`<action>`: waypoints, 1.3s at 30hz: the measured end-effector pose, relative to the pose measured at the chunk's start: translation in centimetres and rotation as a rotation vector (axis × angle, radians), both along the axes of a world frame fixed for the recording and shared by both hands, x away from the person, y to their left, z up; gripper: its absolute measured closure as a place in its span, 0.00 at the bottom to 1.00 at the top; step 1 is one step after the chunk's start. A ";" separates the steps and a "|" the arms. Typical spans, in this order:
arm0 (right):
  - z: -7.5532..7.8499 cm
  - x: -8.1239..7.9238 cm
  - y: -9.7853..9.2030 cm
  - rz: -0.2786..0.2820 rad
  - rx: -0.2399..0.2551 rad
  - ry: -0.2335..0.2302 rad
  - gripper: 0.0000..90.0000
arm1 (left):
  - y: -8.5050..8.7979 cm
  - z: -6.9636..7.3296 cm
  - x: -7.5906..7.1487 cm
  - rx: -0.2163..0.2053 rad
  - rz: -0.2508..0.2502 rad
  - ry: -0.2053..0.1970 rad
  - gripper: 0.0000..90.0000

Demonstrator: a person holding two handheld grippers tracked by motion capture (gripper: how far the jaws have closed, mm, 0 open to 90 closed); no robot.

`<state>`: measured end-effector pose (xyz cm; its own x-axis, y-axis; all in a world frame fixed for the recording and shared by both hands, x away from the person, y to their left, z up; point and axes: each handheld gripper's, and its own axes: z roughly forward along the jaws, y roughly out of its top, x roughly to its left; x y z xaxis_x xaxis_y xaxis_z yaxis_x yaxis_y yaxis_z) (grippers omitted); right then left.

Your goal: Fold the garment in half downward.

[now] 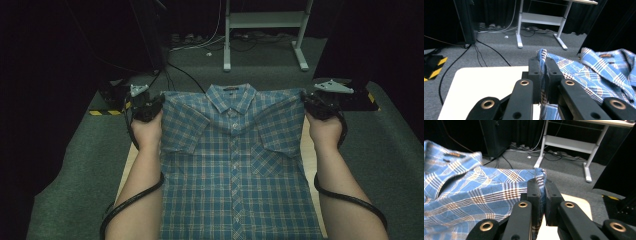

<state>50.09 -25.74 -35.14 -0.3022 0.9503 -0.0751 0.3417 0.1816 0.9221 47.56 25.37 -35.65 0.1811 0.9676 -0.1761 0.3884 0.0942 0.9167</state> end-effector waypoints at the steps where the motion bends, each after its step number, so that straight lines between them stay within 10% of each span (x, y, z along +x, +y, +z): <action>1: -0.2 -0.3 0.0 0.006 0.000 0.000 0.93 | 0.1 -0.2 -0.4 -0.010 -0.004 0.000 0.95; 9: -1.6 -4.9 0.1 0.071 -0.016 -0.034 0.93 | 1.1 -2.4 -5.1 -0.001 -0.078 -0.055 0.95; 20: -8.5 -14.3 -1.6 0.173 -0.011 0.001 0.93 | 1.5 -9.7 -14.2 0.031 -0.174 -0.038 0.94; 28: -15.0 -19.9 -3.0 0.197 -0.049 0.145 0.93 | 2.0 -16.0 -20.0 0.126 -0.183 0.115 0.94; 39: -18.9 -21.2 -2.8 0.205 -0.164 0.254 0.92 | 1.1 -18.7 -20.2 0.303 -0.172 0.237 0.91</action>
<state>28.89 -28.54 -54.01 -0.5135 0.8497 -0.1196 0.4973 0.4082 0.7655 27.34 26.48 -54.38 0.3335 0.9411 0.0552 0.5783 -0.2504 0.7764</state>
